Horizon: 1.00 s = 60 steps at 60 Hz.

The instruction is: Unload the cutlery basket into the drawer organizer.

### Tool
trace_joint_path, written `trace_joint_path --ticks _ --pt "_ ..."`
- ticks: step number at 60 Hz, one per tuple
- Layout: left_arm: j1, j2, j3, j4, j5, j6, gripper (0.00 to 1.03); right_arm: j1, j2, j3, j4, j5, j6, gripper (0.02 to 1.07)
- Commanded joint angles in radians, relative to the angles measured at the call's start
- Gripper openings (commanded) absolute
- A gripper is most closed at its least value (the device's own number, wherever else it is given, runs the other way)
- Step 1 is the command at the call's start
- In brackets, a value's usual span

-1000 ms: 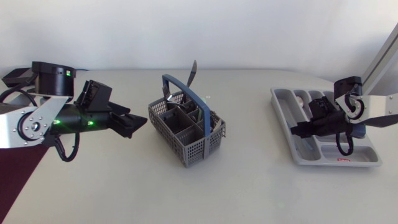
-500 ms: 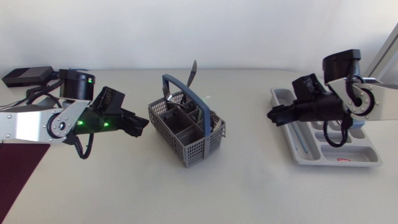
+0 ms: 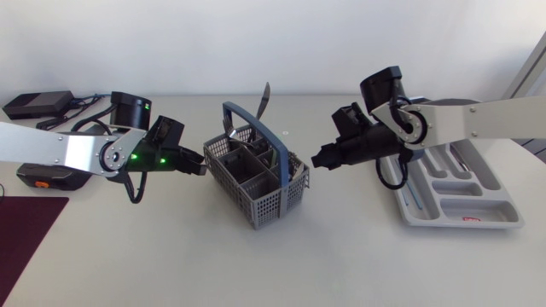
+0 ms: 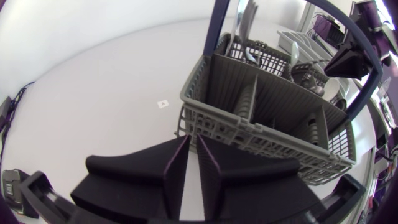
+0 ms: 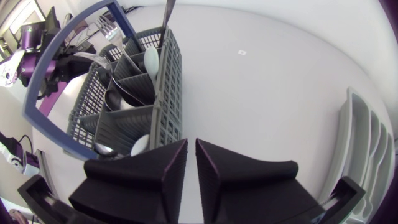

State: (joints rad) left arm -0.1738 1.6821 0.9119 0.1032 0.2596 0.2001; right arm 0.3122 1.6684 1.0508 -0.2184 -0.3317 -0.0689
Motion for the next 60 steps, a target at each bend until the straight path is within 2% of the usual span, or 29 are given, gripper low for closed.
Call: trace_joint_path --ticks 1,18,30,43,60 --pt "0.019 0.065 0.056 0.015 0.000 -0.030 0.04 0.004 0.056 0.051 -0.018 -0.033 0.050 0.12" --pt "0.016 0.194 0.173 0.023 0.035 -0.085 0.04 0.051 0.080 0.038 -0.047 -0.099 0.061 0.12" --pt "-0.007 0.231 0.202 0.026 0.075 -0.096 0.04 0.123 0.010 -0.009 -0.087 -0.099 0.054 0.12" --pt "-0.062 0.235 0.219 0.026 0.078 -0.097 0.04 0.226 -0.102 -0.094 -0.150 -0.093 0.047 0.12" --pt "-0.112 0.278 0.283 0.010 0.078 -0.103 0.04 0.343 -0.114 -0.152 -0.179 -0.061 -0.009 0.12"
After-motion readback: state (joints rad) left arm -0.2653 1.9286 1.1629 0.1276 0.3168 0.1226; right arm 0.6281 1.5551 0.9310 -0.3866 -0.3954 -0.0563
